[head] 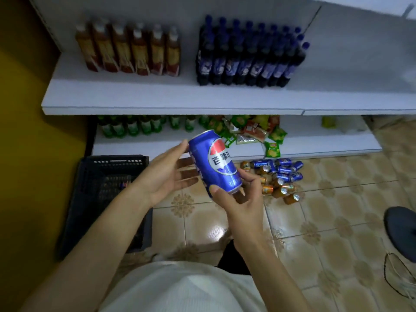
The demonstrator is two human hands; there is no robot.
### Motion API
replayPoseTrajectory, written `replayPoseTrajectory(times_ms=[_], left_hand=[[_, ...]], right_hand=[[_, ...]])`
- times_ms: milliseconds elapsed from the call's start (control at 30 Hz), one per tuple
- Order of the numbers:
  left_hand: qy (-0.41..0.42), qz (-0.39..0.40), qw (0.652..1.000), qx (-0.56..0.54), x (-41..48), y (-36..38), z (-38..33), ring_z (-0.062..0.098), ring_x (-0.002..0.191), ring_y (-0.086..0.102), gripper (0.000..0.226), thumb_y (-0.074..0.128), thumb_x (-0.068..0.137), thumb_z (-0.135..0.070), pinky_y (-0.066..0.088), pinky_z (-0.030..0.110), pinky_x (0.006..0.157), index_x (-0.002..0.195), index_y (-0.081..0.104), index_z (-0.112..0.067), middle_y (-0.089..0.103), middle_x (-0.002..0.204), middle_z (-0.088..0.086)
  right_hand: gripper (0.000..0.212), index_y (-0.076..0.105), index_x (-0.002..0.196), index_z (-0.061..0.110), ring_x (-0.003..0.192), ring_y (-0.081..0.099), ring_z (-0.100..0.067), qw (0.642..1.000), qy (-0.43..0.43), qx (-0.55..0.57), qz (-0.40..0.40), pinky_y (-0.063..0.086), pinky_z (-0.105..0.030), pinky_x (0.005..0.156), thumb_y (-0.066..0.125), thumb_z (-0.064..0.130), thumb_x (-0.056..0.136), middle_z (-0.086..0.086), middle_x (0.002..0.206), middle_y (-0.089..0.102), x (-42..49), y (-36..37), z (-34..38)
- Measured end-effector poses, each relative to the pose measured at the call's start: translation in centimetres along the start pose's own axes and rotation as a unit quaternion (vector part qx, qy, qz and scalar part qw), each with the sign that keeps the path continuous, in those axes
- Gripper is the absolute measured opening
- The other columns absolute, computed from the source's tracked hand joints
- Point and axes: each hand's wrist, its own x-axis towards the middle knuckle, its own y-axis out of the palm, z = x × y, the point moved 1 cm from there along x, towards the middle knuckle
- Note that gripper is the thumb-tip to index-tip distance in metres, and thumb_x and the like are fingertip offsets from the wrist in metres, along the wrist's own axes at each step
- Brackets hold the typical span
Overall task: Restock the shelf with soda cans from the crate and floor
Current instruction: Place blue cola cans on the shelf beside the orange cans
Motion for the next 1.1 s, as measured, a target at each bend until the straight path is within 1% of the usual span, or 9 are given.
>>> replayPoseTrajectory(times_ms=[100,200,267,333,500,633,800,900,1100], left_hand=[[-0.002,0.021,0.999,0.044,2.0,5.7,0.2,0.019,0.091,0.071,0.058,0.054,0.063,-0.072,0.056,0.037,0.076,0.099,0.070,-0.030,0.073,0.097,0.002],[-0.005,-0.005,0.995,0.102,5.0,11.8,-0.3,0.016,0.091,0.069,0.075,0.063,0.050,-0.073,0.055,0.034,0.075,0.108,0.067,-0.026,0.074,0.097,-0.002],[0.012,-0.020,0.992,0.123,7.5,15.8,-0.7,0.015,0.085,0.070,0.061,0.071,0.058,-0.062,0.055,0.034,0.075,0.104,0.067,-0.023,0.074,0.091,-0.003],[0.050,-0.039,0.990,0.124,10.0,20.0,-1.4,0.013,0.080,0.069,0.041,0.079,0.069,-0.044,0.056,0.035,0.077,0.102,0.066,-0.022,0.074,0.091,-0.002],[0.196,-0.061,0.961,0.186,14.9,28.9,-4.3,0.007,0.081,0.068,0.044,0.084,0.066,-0.019,0.054,0.024,0.072,0.101,0.057,-0.025,0.070,0.096,-0.004],[0.300,-0.047,0.908,0.288,16.9,34.6,-8.0,0.001,0.085,0.066,0.053,0.089,0.058,-0.026,0.053,0.018,0.072,0.101,0.058,-0.031,0.069,0.096,-0.010],[0.409,-0.067,0.833,0.368,18.3,39.5,-15.0,0.005,0.092,0.066,0.065,0.084,0.047,-0.053,0.056,0.036,0.085,0.103,0.059,-0.032,0.070,0.097,-0.013],[0.448,-0.077,0.798,0.396,18.9,41.9,-19.6,0.001,0.090,0.065,0.066,0.080,0.046,-0.059,0.057,0.035,0.083,0.104,0.058,-0.035,0.069,0.097,-0.014],[0.504,-0.095,0.759,0.402,22.1,43.7,-28.3,0.004,0.088,0.067,0.063,0.080,0.047,-0.059,0.057,0.037,0.082,0.101,0.060,-0.033,0.070,0.094,-0.012]], right_hand=[[0.062,0.048,0.108,0.031,0.103,0.058,0.001,0.987,-0.116,-0.114,-0.011,0.054,-0.020,0.073,0.083,0.000,0.067,0.021,0.110,0.054,2.2,-3.4,0.2],[0.064,0.047,0.114,0.028,0.113,0.051,-0.007,0.945,-0.235,-0.217,-0.064,0.051,-0.016,0.081,0.083,0.009,0.066,0.002,0.120,0.048,5.8,-7.7,0.9],[0.068,0.045,0.122,0.019,0.116,0.047,-0.009,0.918,-0.294,-0.250,-0.087,0.045,-0.010,0.087,0.081,0.011,0.065,-0.009,0.123,0.046,8.7,-10.5,1.8],[0.071,0.042,0.126,0.022,0.118,0.046,-0.009,0.920,-0.297,-0.239,-0.089,0.044,-0.011,0.089,0.081,0.015,0.067,-0.009,0.125,0.045,11.7,-13.4,3.2],[0.075,0.030,0.131,0.047,0.123,0.048,-0.005,0.945,-0.244,-0.217,-0.020,0.049,-0.020,0.094,0.076,0.039,0.072,0.008,0.131,0.045,18.6,-20.2,8.2],[0.078,0.032,0.139,0.033,0.121,0.051,-0.008,0.923,-0.298,-0.242,-0.016,0.051,-0.032,0.095,0.077,0.031,0.075,0.012,0.134,0.046,24.2,-23.0,13.2],[0.079,0.032,0.142,0.023,0.118,0.053,-0.007,0.906,-0.358,-0.224,-0.037,0.053,-0.034,0.088,0.075,0.033,0.076,0.009,0.136,0.046,29.6,-22.5,20.2],[0.087,0.026,0.145,0.027,0.120,0.053,-0.011,0.896,-0.379,-0.229,-0.033,0.053,-0.037,0.090,0.077,0.032,0.075,0.007,0.139,0.046,32.8,-21.5,24.6],[0.089,0.024,0.143,0.027,0.111,0.058,-0.014,0.873,-0.415,-0.255,-0.011,0.054,-0.040,0.085,0.078,0.034,0.073,0.006,0.137,0.048,39.9,-18.0,32.1]])
